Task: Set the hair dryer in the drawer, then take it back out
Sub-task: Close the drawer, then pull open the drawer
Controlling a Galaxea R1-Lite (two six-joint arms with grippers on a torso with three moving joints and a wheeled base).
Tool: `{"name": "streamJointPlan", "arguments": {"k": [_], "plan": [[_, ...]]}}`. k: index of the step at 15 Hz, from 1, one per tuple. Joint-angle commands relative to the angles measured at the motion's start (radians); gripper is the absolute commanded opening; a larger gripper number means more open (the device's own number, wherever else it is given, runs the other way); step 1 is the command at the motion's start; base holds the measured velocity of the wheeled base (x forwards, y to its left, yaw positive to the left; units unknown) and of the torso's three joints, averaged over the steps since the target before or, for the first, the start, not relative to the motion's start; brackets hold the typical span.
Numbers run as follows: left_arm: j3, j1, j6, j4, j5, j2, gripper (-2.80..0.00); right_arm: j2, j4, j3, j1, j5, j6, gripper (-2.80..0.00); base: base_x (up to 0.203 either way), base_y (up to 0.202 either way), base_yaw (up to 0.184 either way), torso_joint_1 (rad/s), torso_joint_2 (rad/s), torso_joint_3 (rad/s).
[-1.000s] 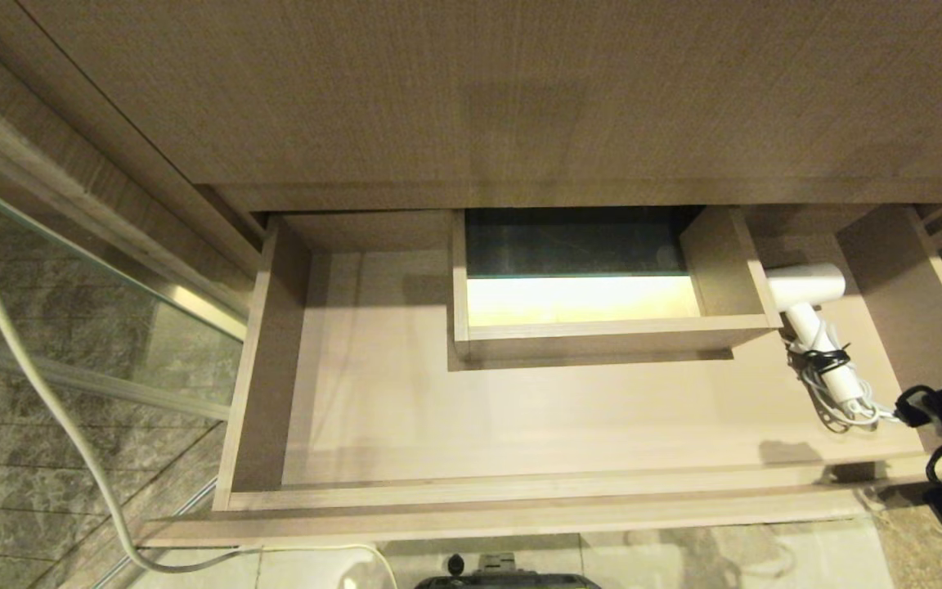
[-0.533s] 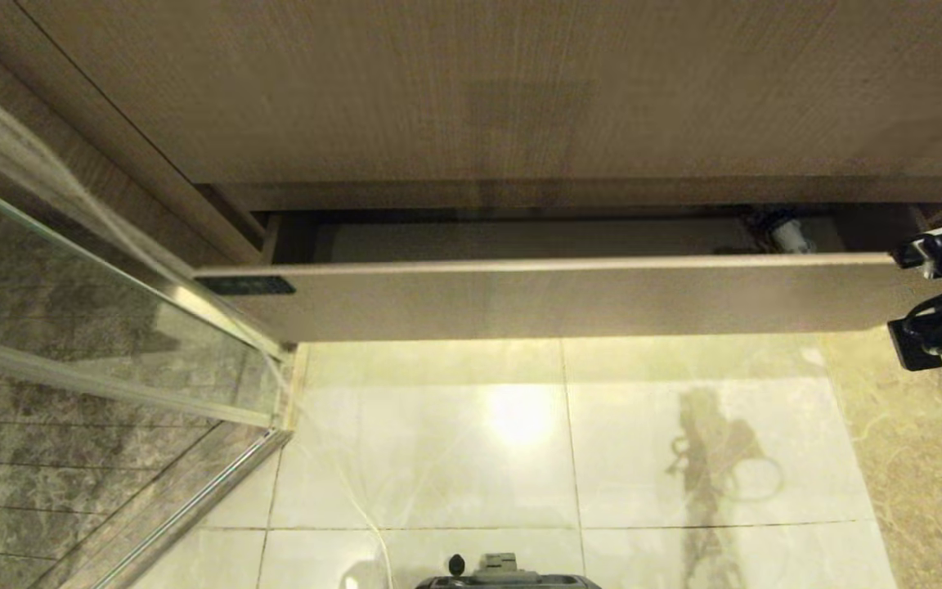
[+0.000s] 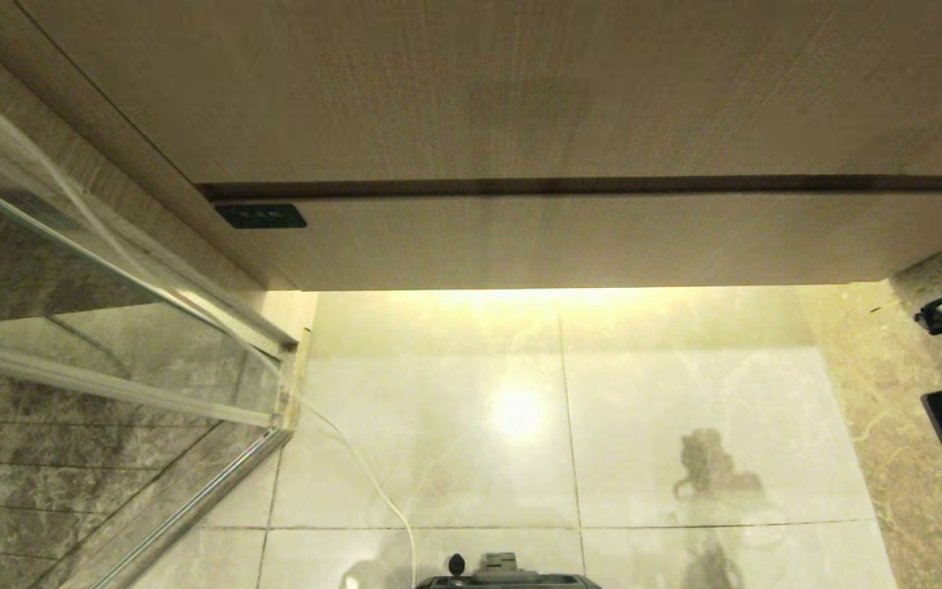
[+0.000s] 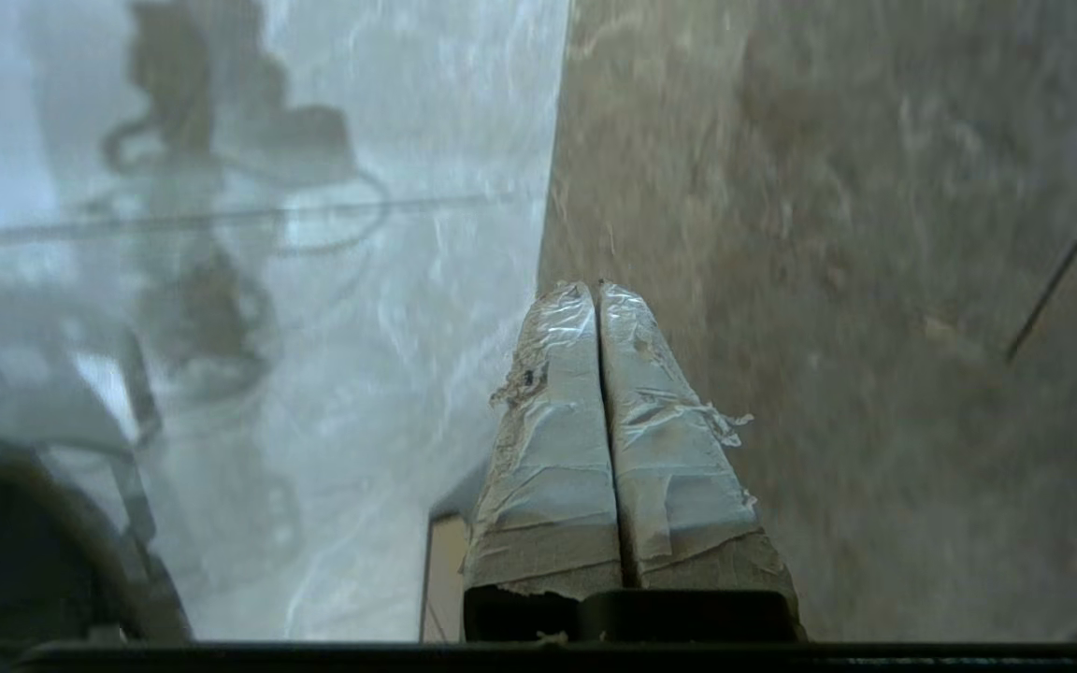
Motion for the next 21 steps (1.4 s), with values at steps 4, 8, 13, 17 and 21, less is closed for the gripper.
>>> {"name": "streamJointPlan", "arguments": {"k": [4, 8, 13, 17, 21], "plan": [[0.002, 0.000, 0.000, -0.001, 0.000, 0.000, -2.80, -0.305, -0.002, 0.171, 0.066, -0.011, -0.036, -2.80, 0.000, 0.000, 0.000, 0.000, 0.00, 0.000], [0.002, 0.000, 0.000, -0.001, 0.000, 0.000, -2.80, -0.645, -0.012, 0.333, 0.156, -0.013, -0.039, -2.80, 0.000, 0.000, 0.000, 0.000, 0.00, 0.000], [0.002, 0.000, 0.000, -0.001, 0.000, 0.000, -2.80, -1.229, 0.074, 0.526, 0.246, 0.004, -0.021, -2.80, 0.000, 0.000, 0.000, 0.000, 0.00, 0.000], [0.002, 0.000, 0.000, -0.001, 0.000, 0.000, -2.80, -1.483, 0.112, 0.625, 0.335, 0.277, 0.208, -2.80, 0.000, 0.000, 0.000, 0.000, 0.00, 0.000], [0.002, 0.000, 0.000, -0.001, 0.000, 0.000, -2.80, -1.483, 0.015, 0.687, 0.345, 0.364, 0.318, -2.80, 0.000, 0.000, 0.000, 0.000, 0.00, 0.000]]}}
